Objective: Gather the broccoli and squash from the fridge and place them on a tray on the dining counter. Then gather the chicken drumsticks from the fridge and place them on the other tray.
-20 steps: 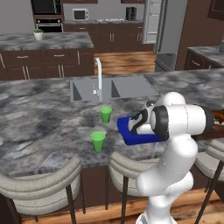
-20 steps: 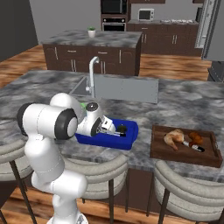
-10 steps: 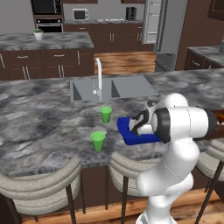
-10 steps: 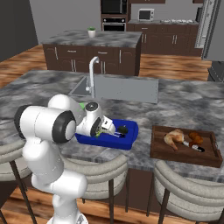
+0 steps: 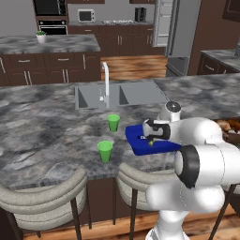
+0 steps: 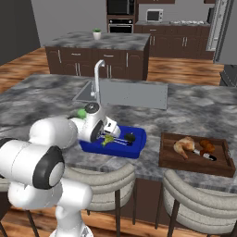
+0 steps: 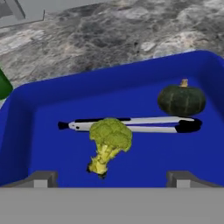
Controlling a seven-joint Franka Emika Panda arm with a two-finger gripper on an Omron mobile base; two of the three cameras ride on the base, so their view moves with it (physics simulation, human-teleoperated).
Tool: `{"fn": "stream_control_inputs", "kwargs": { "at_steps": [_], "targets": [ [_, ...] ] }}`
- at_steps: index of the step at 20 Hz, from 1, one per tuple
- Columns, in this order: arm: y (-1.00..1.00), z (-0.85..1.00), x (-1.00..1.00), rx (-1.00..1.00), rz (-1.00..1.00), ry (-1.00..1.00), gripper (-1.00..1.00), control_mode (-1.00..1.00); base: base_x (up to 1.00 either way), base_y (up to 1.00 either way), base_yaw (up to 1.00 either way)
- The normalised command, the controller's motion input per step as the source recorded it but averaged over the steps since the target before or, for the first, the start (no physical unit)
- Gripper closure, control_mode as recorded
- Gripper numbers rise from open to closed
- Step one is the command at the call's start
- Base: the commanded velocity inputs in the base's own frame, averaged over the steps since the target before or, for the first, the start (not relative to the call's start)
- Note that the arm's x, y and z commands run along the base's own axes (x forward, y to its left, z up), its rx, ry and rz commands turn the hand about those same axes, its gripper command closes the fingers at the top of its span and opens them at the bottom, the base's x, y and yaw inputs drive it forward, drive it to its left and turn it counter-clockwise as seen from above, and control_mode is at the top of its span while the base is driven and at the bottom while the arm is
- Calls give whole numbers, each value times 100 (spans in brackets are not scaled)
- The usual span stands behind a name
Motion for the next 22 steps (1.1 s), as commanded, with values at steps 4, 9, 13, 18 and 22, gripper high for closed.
{"fn": "stream_control_inputs", "kwargs": {
  "at_steps": [4,9,13,18,22],
  "targets": [
    [0,81,-39,0,5,-1,-100,-100,0,0,0],
    [0,81,-49,0,4,0,-100,-100,0,0,0],
    [0,54,-79,0,1,0,-100,-100,0,0,0],
    [10,24,-93,0,0,0,-100,-100,0,0,0],
    [29,12,-69,-1,0,1,-100,-100,0,0,0]
  ]
}}
